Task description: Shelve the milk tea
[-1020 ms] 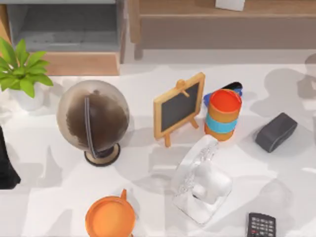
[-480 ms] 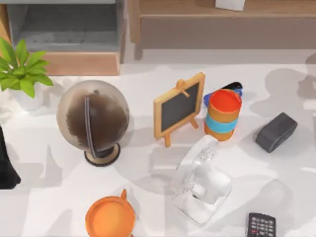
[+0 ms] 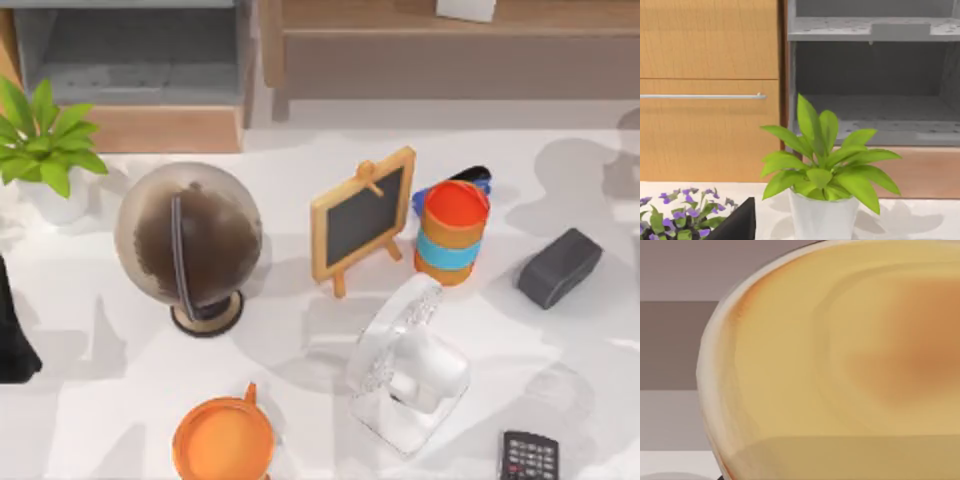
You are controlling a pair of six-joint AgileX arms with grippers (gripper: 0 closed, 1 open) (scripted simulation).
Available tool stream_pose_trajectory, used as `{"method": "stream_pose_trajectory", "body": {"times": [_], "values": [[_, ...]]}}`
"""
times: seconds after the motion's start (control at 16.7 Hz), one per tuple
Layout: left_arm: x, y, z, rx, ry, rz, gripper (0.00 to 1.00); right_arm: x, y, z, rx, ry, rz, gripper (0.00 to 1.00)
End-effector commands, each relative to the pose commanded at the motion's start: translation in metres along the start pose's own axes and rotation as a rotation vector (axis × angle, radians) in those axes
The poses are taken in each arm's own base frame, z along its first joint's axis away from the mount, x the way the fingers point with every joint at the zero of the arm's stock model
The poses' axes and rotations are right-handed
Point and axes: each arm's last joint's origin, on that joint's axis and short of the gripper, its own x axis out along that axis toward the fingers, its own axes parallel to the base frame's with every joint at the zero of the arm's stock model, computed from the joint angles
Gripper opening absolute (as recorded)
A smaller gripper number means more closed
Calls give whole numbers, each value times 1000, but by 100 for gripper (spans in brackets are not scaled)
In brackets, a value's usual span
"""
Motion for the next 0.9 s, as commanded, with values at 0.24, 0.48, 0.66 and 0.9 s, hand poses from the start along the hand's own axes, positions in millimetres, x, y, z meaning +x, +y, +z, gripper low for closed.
{"method": "stream_pose_trajectory", "body": {"times": [0.24, 0.48, 0.66, 0.9], "values": [[0, 0, 0, 0, 0, 0, 100, 0, 0, 0, 0, 0, 0, 0], [0, 0, 0, 0, 0, 0, 100, -1, -1, 2, 2, 1, -1, 0], [0, 0, 0, 0, 0, 0, 100, -2, -1, 6, 2, 1, -1, 0], [0, 0, 0, 0, 0, 0, 100, -3, -1, 9, 2, 1, -1, 0]]}}
